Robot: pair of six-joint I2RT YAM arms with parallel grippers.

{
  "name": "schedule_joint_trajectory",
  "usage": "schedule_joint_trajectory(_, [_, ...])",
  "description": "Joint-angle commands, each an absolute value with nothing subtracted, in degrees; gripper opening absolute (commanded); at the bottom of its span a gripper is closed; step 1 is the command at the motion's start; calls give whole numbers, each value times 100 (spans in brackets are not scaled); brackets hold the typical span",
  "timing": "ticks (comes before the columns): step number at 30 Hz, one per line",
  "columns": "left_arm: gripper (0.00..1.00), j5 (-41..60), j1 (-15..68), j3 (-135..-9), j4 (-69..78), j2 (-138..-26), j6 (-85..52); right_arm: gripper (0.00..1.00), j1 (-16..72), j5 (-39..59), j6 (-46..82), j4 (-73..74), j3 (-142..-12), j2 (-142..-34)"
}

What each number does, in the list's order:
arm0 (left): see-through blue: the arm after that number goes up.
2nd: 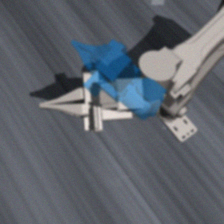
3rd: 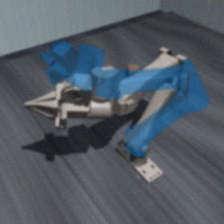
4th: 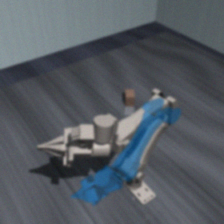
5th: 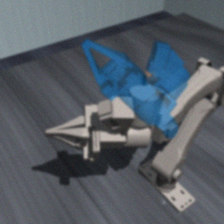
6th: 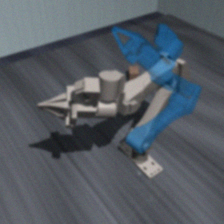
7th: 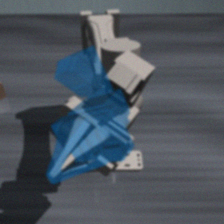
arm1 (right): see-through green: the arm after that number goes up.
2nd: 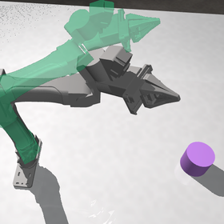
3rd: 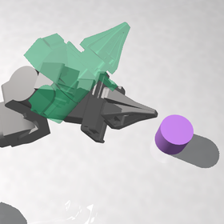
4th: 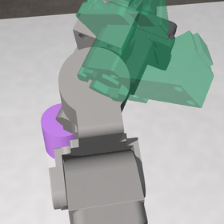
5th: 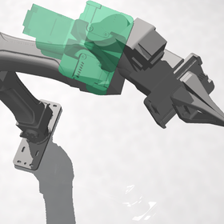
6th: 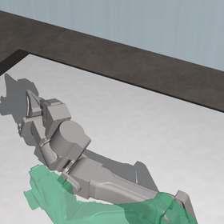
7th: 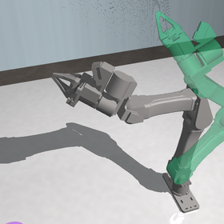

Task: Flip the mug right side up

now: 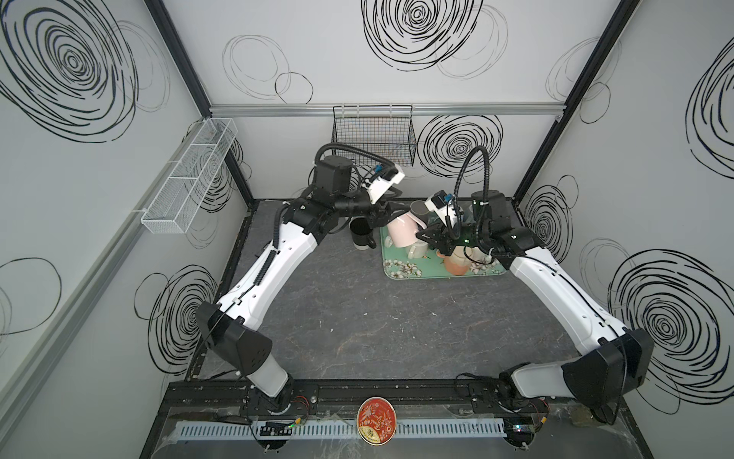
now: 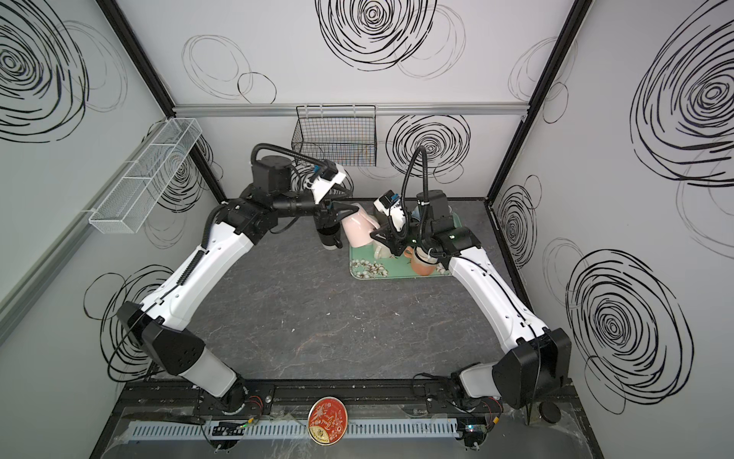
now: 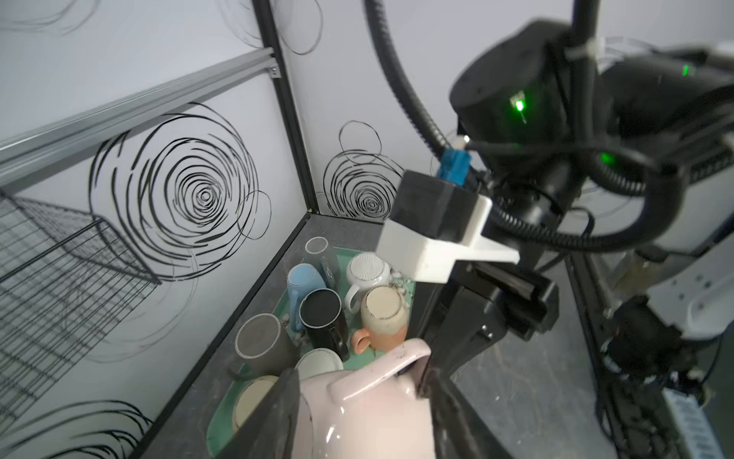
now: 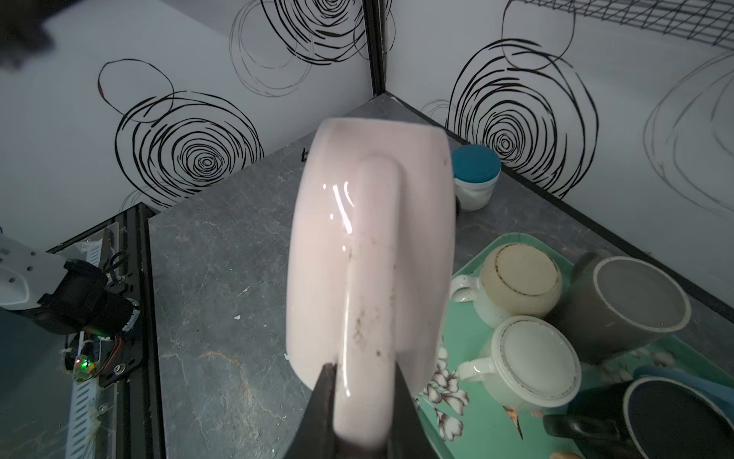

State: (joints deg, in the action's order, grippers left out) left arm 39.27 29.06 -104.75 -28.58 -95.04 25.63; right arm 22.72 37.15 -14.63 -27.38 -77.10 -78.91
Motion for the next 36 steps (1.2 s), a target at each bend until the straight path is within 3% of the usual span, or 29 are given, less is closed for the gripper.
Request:
schedule_joint_trajectory(1, [59,3907,3074,-10748,-3880,-9814,4308,0,2362,4003,-1797,-2973,-8042,-7833])
schedule_joint_trajectory(18, [56,3788,3288,-10020,-4689,-10084,4781,0,2607,4119,-2026,-3450,-7987,-7868])
schedule_joint_trajectory(36, [33,3804,3519,-9778,-4614,-10297,4737,0,2566,4161,-1755,-3126,-7883,-7767])
